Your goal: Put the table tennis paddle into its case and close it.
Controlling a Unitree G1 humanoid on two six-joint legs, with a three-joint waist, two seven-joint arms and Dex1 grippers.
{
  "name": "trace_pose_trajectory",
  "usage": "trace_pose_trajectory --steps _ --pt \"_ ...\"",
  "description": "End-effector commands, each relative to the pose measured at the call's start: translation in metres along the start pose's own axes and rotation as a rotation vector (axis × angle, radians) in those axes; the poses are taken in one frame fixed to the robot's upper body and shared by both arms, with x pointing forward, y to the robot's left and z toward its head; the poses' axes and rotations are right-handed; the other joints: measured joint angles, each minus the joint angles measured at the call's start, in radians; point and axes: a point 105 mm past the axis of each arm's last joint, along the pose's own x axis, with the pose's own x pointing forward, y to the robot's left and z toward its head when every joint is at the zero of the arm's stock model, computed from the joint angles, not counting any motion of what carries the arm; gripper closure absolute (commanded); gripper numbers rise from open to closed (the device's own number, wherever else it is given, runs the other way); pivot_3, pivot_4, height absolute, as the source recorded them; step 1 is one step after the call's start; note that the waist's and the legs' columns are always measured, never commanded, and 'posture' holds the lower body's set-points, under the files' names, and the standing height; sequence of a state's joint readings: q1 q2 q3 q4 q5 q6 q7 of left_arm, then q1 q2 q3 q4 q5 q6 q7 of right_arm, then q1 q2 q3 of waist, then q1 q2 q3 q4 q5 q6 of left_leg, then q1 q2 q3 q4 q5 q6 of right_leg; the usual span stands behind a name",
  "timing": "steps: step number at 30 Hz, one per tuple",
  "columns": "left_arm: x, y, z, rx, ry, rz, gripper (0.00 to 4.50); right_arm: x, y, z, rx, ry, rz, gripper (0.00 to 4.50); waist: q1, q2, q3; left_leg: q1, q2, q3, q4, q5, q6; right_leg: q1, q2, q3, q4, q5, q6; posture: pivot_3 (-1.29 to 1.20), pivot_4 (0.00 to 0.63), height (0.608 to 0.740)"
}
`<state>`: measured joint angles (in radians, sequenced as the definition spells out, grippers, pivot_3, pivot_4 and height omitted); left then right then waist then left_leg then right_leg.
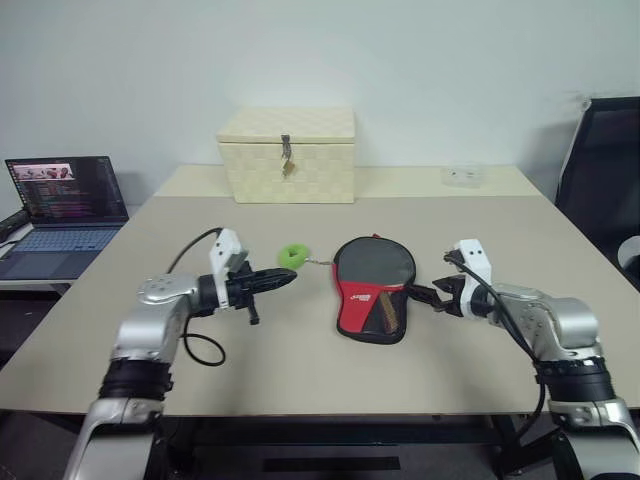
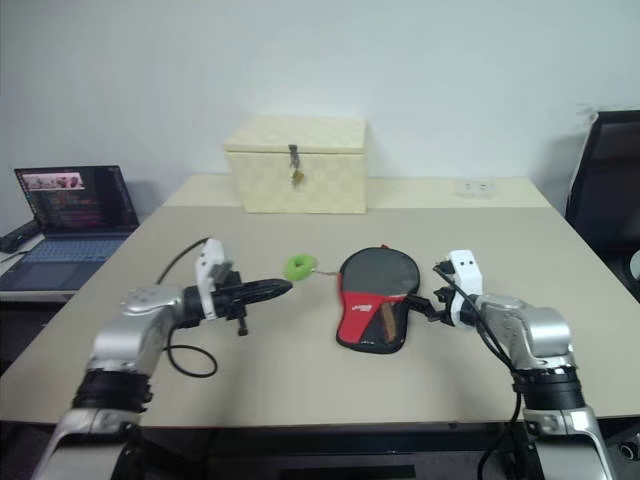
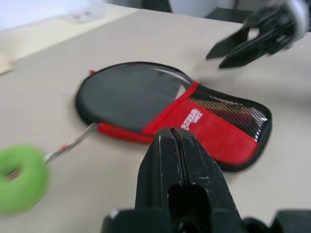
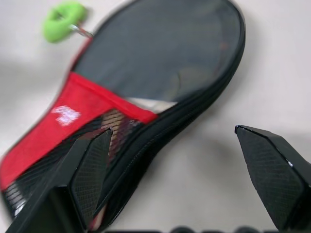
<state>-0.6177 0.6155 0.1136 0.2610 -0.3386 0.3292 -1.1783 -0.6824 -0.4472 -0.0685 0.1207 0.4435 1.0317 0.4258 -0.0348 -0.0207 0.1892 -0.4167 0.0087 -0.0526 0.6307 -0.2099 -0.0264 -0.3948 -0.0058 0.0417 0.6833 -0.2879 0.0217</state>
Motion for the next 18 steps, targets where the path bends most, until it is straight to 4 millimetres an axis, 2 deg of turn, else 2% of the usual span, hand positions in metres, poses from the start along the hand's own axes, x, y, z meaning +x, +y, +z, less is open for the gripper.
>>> trace_pose_trajectory --steps 1,7,15,18 --pt "-0.008 -0.006 0.019 0.031 -0.040 0.029 4.50 0.010 -0.006 0.007 -0.024 -0.018 -0.030 0.04 0.005 0.000 0.000 0.000 0.000 0.001 0.000 0.000 0.000 0.000 0.000 0.000 0.000 0.000 0.000 0.00 0.150 0.740" --pt "-0.012 -0.009 0.021 0.027 -0.036 0.058 4.50 0.027 -0.002 -0.003 -0.026 0.023 0.001 0.04 0.002 0.000 0.000 0.000 0.000 0.002 0.000 0.000 0.000 0.001 0.000 0.000 0.000 0.000 0.000 0.00 0.150 0.740" --pt "-0.012 -0.009 0.024 0.034 -0.036 0.074 4.50 0.045 0.023 -0.016 -0.059 0.091 0.090 0.04 -0.017 0.000 -0.001 0.002 0.002 0.003 0.000 0.000 0.000 0.001 0.001 0.001 0.001 0.001 -0.001 0.00 0.150 0.740" --pt "-0.011 -0.009 0.024 0.037 -0.034 0.078 4.50 0.050 0.031 -0.022 -0.074 0.121 0.119 0.60 -0.025 0.000 -0.001 0.003 0.002 0.003 0.000 0.000 0.000 0.001 0.002 0.001 0.002 0.001 -0.001 0.00 0.150 0.740"
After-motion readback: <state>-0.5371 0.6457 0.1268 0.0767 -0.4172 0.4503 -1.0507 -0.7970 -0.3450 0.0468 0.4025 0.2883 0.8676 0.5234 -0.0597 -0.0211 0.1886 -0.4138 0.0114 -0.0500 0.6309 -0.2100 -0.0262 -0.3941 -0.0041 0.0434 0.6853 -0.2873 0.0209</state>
